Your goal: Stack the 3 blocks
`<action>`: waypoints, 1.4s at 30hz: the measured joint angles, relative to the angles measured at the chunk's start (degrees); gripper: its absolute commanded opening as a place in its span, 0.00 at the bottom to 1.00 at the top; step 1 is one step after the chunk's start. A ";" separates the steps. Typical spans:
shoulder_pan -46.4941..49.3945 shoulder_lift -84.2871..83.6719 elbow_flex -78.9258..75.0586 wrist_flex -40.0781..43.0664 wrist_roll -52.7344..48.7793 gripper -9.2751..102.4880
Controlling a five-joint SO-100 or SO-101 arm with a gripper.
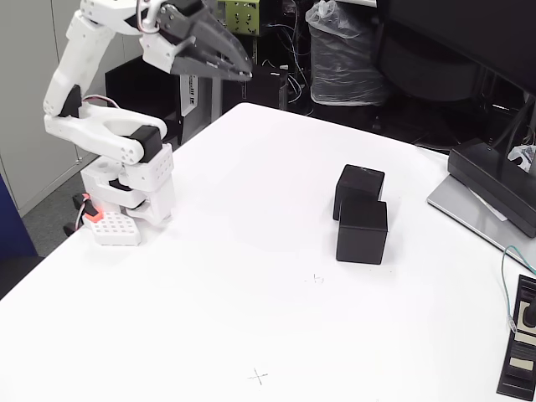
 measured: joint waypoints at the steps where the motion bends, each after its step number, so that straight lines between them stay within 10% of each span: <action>1: 0.00 1.93 3.96 -1.23 0.00 0.07; 25: 0.00 12.48 48.43 -29.62 0.00 0.07; 42: 0.97 12.04 48.69 -29.62 0.00 0.07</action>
